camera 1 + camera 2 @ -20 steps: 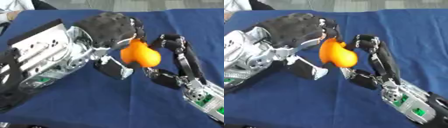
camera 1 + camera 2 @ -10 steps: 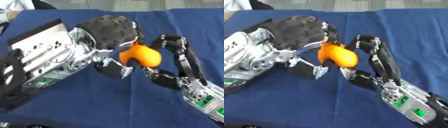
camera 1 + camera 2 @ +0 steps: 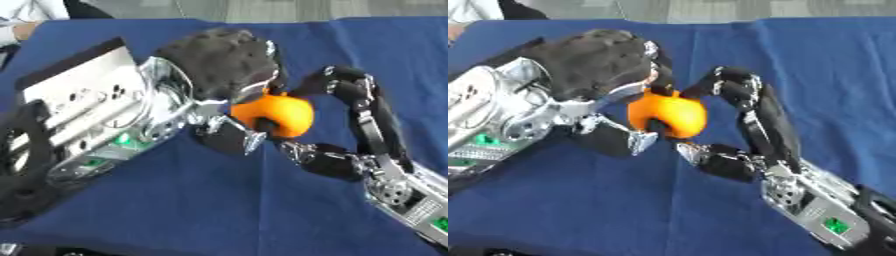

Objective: Pick up the objects with one hand, pass them to the other hand, and then place them into the box on the other side of the table.

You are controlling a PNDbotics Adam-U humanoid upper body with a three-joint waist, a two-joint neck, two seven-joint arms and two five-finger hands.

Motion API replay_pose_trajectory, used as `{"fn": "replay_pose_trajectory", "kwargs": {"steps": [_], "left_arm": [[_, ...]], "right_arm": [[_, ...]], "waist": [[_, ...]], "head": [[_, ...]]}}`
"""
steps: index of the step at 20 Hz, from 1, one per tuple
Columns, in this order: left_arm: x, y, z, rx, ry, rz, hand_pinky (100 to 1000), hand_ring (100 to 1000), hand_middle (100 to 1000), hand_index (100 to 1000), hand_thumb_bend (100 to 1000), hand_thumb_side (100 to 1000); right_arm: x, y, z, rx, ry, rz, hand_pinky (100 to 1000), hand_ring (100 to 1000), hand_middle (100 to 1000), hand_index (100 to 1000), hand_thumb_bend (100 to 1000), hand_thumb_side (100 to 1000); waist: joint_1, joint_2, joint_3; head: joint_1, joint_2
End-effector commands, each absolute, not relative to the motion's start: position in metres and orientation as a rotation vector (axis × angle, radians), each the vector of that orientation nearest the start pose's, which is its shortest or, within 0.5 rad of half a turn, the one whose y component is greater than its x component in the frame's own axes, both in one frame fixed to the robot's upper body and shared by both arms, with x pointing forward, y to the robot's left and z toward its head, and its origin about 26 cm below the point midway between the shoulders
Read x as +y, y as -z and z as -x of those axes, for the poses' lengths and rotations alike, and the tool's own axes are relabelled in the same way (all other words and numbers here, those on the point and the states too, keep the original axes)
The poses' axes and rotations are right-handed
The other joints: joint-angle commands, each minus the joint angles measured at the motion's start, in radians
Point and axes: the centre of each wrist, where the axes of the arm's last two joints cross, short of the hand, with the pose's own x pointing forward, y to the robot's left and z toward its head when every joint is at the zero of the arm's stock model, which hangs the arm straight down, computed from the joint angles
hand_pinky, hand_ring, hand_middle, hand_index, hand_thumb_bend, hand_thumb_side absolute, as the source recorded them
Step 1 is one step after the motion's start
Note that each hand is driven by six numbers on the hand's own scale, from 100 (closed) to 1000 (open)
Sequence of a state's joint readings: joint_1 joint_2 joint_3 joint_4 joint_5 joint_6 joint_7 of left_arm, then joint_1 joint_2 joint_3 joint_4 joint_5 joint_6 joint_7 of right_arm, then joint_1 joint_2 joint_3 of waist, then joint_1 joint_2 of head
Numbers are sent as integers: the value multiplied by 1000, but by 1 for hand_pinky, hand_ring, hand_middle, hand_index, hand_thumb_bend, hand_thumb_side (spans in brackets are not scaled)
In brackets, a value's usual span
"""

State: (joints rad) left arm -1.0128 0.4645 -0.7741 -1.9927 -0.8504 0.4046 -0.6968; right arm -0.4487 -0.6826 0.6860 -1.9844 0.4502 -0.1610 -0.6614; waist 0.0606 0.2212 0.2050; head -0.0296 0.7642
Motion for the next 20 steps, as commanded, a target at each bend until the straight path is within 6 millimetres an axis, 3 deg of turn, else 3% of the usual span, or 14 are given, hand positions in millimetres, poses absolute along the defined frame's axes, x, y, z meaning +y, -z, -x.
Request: {"fn": "replay_pose_trajectory", "kwargs": {"steps": [1, 8, 12, 20], "left_arm": [[64, -289, -258, 2174, -2452, 1108, 738, 640, 510, 437, 100, 293], [64, -290, -258, 2173, -2421, 1125, 730, 621, 489, 439, 100, 300], [67, -291, -260, 2169, -2400, 1140, 729, 619, 488, 440, 111, 301], [83, -294, -268, 2199, -2387, 1216, 727, 614, 483, 438, 122, 300]], "right_arm": [[-173, -163, -272, 3259, 976, -525, 643, 581, 510, 650, 564, 100], [-174, -159, -271, 3229, 1051, -619, 699, 670, 596, 731, 694, 101], [-175, -157, -270, 3197, 1150, -729, 749, 758, 704, 820, 825, 225], [-177, -155, -269, 3181, 1214, -807, 760, 775, 734, 840, 826, 226]], "waist": [[8, 1, 3], [5, -1, 6], [5, -3, 7], [6, -5, 6]], "head": [[1, 6], [3, 6], [3, 6], [3, 6]]}}
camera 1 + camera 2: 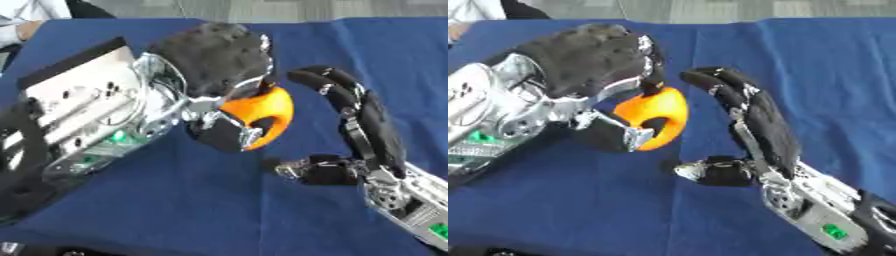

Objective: Pick up the objects with one hand, pass them to the other hand, and then place them into the box on the other side of the table.

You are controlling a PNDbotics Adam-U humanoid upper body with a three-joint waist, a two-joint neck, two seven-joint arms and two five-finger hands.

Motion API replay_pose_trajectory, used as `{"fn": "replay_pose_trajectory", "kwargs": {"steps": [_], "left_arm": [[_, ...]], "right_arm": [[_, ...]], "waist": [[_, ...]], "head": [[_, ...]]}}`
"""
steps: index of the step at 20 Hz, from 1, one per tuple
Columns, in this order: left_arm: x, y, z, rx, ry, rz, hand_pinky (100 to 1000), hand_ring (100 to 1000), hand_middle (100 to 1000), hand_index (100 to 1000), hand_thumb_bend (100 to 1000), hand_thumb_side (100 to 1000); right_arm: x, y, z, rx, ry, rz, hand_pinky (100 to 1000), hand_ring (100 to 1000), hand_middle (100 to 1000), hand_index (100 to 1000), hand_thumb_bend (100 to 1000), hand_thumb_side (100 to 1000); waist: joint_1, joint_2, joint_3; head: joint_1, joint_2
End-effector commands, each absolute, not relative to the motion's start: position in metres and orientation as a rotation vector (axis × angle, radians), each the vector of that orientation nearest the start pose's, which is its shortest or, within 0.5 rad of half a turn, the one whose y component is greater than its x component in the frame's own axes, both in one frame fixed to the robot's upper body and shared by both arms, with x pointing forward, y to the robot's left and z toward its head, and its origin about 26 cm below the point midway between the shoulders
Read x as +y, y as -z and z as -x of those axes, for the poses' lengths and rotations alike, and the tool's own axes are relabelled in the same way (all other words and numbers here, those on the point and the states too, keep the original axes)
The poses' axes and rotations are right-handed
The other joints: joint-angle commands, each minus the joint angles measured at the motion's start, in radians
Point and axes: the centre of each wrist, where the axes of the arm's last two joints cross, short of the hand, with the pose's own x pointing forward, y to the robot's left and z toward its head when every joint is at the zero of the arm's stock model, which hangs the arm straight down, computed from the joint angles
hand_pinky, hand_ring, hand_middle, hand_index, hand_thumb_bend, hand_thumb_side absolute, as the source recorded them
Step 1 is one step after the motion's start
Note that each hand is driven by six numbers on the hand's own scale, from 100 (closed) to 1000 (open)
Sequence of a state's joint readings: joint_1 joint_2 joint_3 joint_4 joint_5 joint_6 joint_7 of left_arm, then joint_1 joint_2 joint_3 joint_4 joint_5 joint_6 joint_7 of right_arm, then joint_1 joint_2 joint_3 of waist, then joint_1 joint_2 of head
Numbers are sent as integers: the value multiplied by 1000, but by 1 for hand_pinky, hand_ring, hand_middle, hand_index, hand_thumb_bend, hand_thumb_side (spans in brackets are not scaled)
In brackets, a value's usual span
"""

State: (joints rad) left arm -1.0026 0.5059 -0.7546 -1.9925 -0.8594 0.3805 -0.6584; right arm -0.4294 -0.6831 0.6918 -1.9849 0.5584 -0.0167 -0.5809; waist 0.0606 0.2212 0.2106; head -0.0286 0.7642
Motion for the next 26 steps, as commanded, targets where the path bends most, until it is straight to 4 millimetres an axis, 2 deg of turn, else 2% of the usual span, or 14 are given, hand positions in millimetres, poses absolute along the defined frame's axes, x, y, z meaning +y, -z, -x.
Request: {"fn": "replay_pose_trajectory", "kwargs": {"steps": [1, 10, 17, 21, 26], "left_arm": [[86, -294, -269, 2201, -2389, 1226, 728, 613, 483, 438, 115, 297], [125, -308, -284, 2374, -2336, 1313, 736, 602, 477, 437, 100, 252], [159, -318, -291, 2506, -2297, 1433, 741, 596, 475, 436, 100, 250], [179, -323, -294, 2593, -2244, 1536, 746, 590, 471, 433, 100, 245], [200, -326, -296, 2687, -2167, 1679, 751, 584, 467, 430, 100, 244]], "right_arm": [[-177, -155, -269, 3180, 1221, -811, 760, 775, 734, 839, 825, 225], [-181, -151, -268, 3159, 1250, -845, 769, 785, 746, 845, 820, 220], [-185, -151, -269, 3150, 1224, -865, 772, 785, 746, 844, 813, 215], [-187, -151, -269, 3158, 1198, -879, 772, 783, 744, 842, 778, 213], [-189, -151, -269, 3164, 1167, -896, 772, 781, 742, 840, 784, 206]], "waist": [[6, -5, 1], [3, -7, 0], [-5, -6, 0], [-15, -3, -2], [-24, -1, -4]], "head": [[1, 6], [3, 6], [26, 6], [58, 6], [102, 6]]}}
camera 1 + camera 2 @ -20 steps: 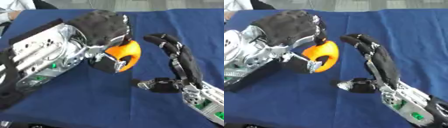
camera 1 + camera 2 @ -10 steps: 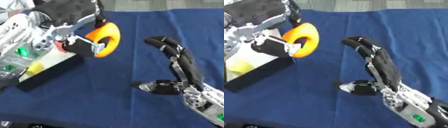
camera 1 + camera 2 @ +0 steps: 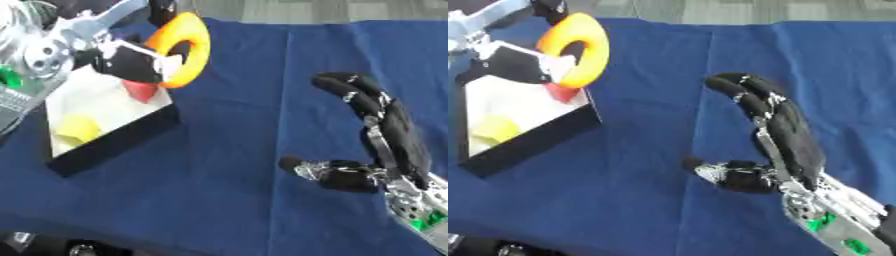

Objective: Pick up the objects with one hand, pass them to the other hand, and then place them into the box on the other side of the table.

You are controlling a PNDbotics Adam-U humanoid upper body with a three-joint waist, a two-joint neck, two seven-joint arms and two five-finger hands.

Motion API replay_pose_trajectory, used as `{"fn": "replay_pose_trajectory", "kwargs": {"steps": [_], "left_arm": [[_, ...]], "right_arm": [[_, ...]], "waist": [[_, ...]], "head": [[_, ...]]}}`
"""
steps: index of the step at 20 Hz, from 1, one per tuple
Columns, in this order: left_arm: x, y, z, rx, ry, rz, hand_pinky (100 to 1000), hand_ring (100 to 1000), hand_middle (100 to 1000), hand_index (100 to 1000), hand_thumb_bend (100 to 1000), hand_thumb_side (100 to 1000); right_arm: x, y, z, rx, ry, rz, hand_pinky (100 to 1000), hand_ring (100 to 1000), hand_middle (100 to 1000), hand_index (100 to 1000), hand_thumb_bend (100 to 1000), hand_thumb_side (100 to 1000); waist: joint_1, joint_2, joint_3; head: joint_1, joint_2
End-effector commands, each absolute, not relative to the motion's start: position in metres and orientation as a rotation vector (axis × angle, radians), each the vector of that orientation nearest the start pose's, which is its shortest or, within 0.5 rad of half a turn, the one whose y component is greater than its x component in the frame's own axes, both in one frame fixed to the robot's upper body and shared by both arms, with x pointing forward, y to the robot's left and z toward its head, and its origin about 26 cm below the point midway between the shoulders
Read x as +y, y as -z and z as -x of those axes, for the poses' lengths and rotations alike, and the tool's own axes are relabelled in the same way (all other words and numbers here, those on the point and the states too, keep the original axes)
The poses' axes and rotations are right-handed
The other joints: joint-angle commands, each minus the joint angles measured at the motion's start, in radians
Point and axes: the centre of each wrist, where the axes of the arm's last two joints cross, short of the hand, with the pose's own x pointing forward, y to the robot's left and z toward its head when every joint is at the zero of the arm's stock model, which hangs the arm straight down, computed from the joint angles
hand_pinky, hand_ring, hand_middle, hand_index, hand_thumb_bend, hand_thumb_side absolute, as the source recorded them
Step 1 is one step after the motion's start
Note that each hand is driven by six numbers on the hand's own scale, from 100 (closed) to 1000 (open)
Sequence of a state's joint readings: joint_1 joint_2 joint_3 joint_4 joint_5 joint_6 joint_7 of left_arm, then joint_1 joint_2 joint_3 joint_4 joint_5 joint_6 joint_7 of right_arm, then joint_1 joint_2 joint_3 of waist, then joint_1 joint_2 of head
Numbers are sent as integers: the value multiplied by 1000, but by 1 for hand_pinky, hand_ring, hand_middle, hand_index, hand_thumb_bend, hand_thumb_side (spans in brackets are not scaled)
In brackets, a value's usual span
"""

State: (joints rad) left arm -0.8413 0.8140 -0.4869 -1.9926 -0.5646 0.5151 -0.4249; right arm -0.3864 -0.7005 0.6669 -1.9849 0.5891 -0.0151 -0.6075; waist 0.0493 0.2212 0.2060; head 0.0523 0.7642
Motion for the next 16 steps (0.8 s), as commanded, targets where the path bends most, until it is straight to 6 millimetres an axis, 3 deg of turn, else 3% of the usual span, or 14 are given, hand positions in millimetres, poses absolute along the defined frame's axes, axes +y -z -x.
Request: {"fn": "replay_pose_trajectory", "kwargs": {"steps": [1, 16], "left_arm": [[204, -327, -296, -1703, 1359, -1076, 752, 583, 467, 429, 100, 244], [235, -309, -308, -1536, 1140, -1118, 759, 579, 473, 430, 100, 245]], "right_arm": [[-189, -151, -269, 3165, 1161, -896, 772, 781, 742, 840, 787, 210], [-188, -147, -267, 3165, 1096, -901, 774, 777, 738, 835, 778, 209]], "waist": [[-15, -1, 0], [-47, 9, -23]], "head": [[32, 6], [143, 3]]}}
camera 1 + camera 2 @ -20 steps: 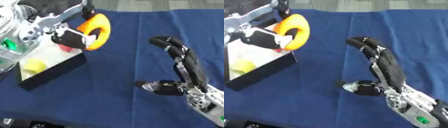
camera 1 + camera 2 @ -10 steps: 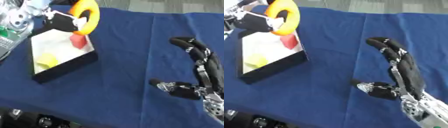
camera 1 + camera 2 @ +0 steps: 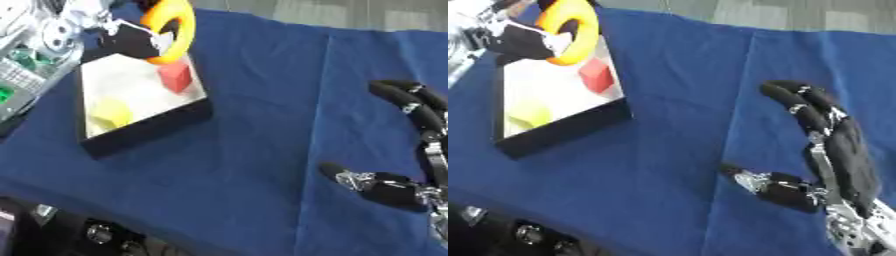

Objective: Pick up the objects with one hand, pass them to the other hand, and then place them into the box on the other side of the table.

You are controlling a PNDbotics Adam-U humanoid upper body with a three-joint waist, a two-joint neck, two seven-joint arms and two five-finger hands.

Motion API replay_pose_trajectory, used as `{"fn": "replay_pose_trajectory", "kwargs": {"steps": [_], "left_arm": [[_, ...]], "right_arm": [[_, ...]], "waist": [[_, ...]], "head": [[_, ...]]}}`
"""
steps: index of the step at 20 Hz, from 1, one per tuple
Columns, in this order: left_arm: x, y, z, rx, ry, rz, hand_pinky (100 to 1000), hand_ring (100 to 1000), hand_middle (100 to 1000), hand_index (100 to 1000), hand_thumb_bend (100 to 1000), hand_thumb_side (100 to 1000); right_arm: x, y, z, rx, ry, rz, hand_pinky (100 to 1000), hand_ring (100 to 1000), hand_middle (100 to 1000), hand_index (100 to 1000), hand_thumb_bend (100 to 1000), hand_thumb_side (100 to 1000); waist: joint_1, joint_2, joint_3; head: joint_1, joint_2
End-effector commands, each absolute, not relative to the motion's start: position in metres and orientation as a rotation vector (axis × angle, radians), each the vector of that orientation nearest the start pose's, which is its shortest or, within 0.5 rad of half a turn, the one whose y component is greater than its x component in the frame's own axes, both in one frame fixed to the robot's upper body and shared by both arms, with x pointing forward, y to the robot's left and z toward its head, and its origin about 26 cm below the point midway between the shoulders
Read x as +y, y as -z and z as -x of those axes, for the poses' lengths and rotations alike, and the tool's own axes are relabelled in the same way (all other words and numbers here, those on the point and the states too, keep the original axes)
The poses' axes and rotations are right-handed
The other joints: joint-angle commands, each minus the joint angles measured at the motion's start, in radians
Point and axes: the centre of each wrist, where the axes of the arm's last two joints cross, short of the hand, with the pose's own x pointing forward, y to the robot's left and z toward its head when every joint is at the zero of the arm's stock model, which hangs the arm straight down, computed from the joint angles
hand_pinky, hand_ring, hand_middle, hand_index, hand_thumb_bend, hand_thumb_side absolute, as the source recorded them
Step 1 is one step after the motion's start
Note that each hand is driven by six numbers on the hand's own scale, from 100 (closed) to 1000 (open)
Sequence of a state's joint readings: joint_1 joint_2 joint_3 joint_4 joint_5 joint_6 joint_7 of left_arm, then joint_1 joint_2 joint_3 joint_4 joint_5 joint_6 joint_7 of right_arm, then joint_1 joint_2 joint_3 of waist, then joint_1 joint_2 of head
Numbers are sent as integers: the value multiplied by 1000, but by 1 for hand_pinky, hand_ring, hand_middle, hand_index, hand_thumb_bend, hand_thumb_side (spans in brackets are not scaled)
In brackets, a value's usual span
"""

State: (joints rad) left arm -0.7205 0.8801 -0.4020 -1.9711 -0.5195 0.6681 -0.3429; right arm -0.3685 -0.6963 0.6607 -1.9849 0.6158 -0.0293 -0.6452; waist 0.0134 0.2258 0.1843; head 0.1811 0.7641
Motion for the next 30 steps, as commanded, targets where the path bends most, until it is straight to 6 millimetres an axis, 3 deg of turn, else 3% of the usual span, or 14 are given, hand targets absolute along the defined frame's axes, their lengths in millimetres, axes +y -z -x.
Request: {"fn": "replay_pose_trajectory", "kwargs": {"steps": [1, 17, 22, 24, 28, 30], "left_arm": [[237, -306, -312, -1522, 1130, -1120, 759, 580, 474, 431, 100, 245], [268, -268, -353, -1357, 1051, -1192, 757, 598, 492, 448, 100, 245], [274, -260, -359, -1324, 1048, -1225, 779, 646, 557, 554, 100, 254], [277, -257, -361, -1298, 1047, -1235, 815, 711, 627, 674, 100, 265], [282, -254, -364, -1215, 1051, -1260, 884, 826, 762, 821, 100, 298], [283, -255, -364, -1182, 1066, -1288, 905, 849, 785, 846, 100, 484]], "right_arm": [[-188, -147, -267, 3164, 1089, -904, 774, 777, 738, 835, 777, 209], [-187, -147, -268, 3164, 1031, -928, 774, 775, 735, 829, 773, 211], [-187, -147, -267, 3164, 1032, -935, 774, 774, 735, 827, 774, 210], [-187, -146, -267, 3160, 1038, -940, 774, 773, 735, 828, 774, 211], [-187, -146, -267, 3160, 1039, -948, 774, 773, 735, 828, 772, 211], [-188, -146, -267, 3162, 1038, -949, 774, 773, 733, 829, 772, 211]], "waist": [[-13, 6, -4], [-24, 16, -24], [-25, 17, -26], [-25, 17, -27], [-22, 16, -27], [-20, 14, -26]], "head": [[18, -1], [43, -36], [42, -35], [41, -34], [38, -29], [32, -25]]}}
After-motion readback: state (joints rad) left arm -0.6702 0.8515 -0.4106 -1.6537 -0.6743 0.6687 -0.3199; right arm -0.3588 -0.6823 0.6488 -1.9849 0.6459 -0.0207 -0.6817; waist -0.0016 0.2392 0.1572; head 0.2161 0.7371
